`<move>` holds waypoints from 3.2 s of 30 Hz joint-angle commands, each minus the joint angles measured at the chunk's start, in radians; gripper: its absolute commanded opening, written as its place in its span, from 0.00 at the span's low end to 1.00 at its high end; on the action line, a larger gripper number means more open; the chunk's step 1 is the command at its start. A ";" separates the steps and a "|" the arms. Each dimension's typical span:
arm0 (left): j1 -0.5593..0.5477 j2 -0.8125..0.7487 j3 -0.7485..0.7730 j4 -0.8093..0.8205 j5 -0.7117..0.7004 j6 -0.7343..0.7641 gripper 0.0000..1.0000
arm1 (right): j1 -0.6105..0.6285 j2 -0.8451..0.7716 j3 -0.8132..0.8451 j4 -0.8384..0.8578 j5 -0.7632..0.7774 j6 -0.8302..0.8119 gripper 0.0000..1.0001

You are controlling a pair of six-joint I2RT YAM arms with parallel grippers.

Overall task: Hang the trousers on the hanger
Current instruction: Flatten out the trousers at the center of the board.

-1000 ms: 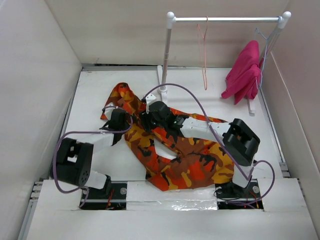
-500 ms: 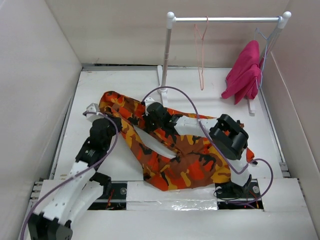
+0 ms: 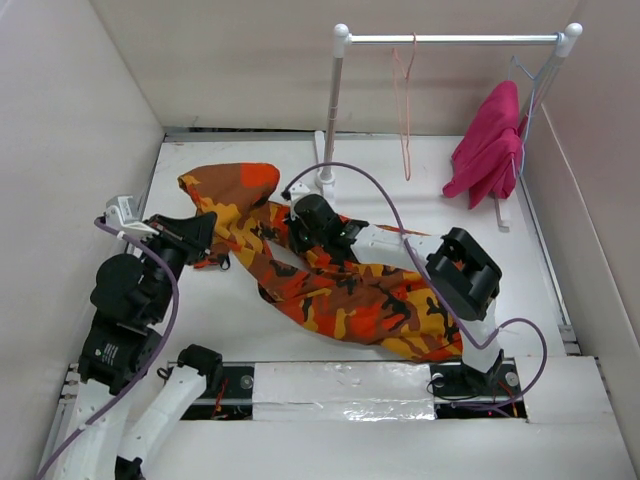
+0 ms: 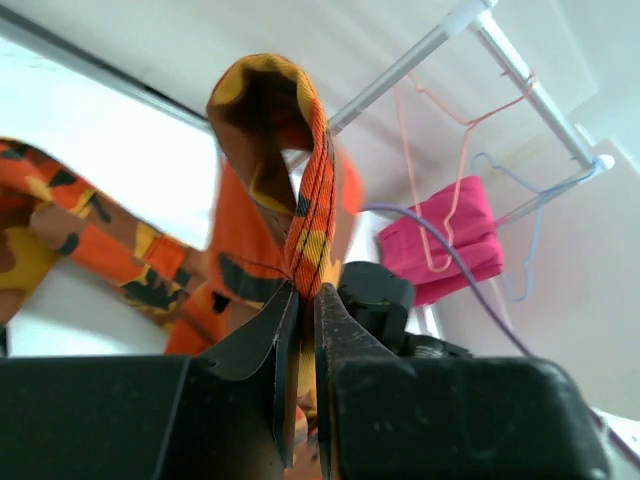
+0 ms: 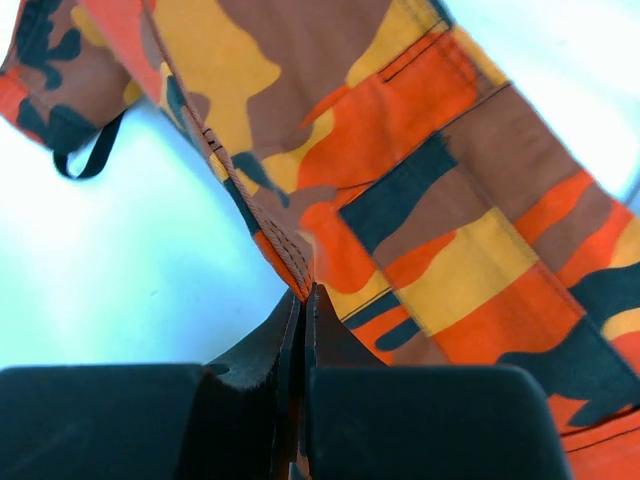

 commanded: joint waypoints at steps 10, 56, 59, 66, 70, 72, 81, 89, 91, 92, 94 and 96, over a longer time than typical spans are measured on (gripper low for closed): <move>0.001 -0.137 -0.093 -0.272 -0.306 -0.018 0.41 | 0.084 -0.131 -0.137 -0.024 0.064 0.010 0.01; 0.550 0.802 -0.241 0.289 -0.006 -0.073 0.54 | 0.549 -0.150 -0.409 0.028 0.108 0.055 0.00; 0.561 0.843 -0.210 0.257 -0.077 -0.078 0.54 | 0.549 -0.226 -0.452 0.029 0.131 0.072 0.03; 0.561 0.971 -0.195 0.199 -0.198 -0.098 0.48 | 0.558 -0.410 -0.507 -0.066 0.203 0.081 0.47; 0.561 1.049 -0.169 0.177 -0.194 -0.081 0.48 | 0.558 -0.527 -0.512 -0.108 0.255 0.069 0.60; 0.561 1.090 -0.166 0.183 -0.175 -0.069 0.48 | 0.538 -0.593 -0.512 -0.132 0.278 0.062 0.65; 0.561 1.201 -0.057 0.213 -0.134 -0.035 0.00 | 0.484 -0.769 -0.580 -0.126 0.324 0.076 0.62; 0.570 1.210 0.346 0.101 -0.224 0.106 0.00 | 0.371 -0.932 -0.715 -0.139 0.449 0.206 0.61; 0.579 1.253 0.428 0.058 -0.250 0.123 0.00 | 0.308 -0.972 -0.772 -0.151 0.481 0.233 0.61; 0.579 1.265 0.490 0.026 -0.272 0.132 0.00 | 0.281 -1.013 -0.789 -0.159 0.481 0.252 0.60; 0.579 1.281 0.502 0.009 -0.254 0.152 0.00 | 0.201 -1.054 -0.836 -0.163 0.452 0.260 0.58; 0.579 1.264 0.425 0.019 -0.148 0.167 0.00 | 0.161 -1.110 -0.864 -0.108 0.400 0.230 0.57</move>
